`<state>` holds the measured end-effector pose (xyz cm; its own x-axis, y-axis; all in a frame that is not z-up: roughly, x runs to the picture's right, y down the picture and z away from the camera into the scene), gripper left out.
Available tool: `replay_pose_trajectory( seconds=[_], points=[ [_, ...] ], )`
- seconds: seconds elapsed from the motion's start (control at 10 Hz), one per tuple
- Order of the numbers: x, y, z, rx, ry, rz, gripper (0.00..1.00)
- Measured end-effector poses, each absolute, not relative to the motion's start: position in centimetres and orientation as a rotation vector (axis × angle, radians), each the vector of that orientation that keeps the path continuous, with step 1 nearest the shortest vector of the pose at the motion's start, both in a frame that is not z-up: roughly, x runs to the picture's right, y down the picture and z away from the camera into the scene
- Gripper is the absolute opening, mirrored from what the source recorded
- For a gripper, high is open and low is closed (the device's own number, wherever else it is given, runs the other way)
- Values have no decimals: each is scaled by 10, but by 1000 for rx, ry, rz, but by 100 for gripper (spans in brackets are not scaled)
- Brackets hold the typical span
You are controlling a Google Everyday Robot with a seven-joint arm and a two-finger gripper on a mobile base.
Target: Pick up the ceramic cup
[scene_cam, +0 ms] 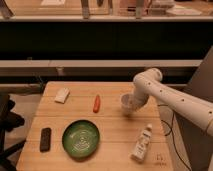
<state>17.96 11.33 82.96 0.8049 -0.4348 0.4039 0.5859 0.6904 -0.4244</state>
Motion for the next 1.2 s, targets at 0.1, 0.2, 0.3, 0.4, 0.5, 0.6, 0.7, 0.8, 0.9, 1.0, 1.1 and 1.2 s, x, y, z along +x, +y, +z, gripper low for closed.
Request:
replay_pose_trajectory(
  seconds=[0.1, 0.2, 0.3, 0.4, 0.5, 0.6, 0.7, 0.8, 0.9, 1.0, 1.1, 1.2],
  points=[
    [177, 106, 822, -568, -284, -590, 0],
    [174, 100, 816, -564, -284, -597, 0],
    [175, 98, 815, -567, -283, -600, 0],
    [175, 98, 815, -570, -282, -603, 0],
    [174, 99, 817, -572, -283, -607, 0],
    [173, 99, 818, -572, -284, -610, 0],
    [173, 97, 818, -572, -283, -608, 0],
    [173, 94, 814, -572, -284, -612, 0],
    [171, 91, 808, -577, -286, -620, 0],
    [169, 89, 807, -575, -286, -622, 0],
    [168, 88, 807, -577, -287, -628, 0],
    [168, 88, 807, -580, -286, -632, 0]
  ],
)
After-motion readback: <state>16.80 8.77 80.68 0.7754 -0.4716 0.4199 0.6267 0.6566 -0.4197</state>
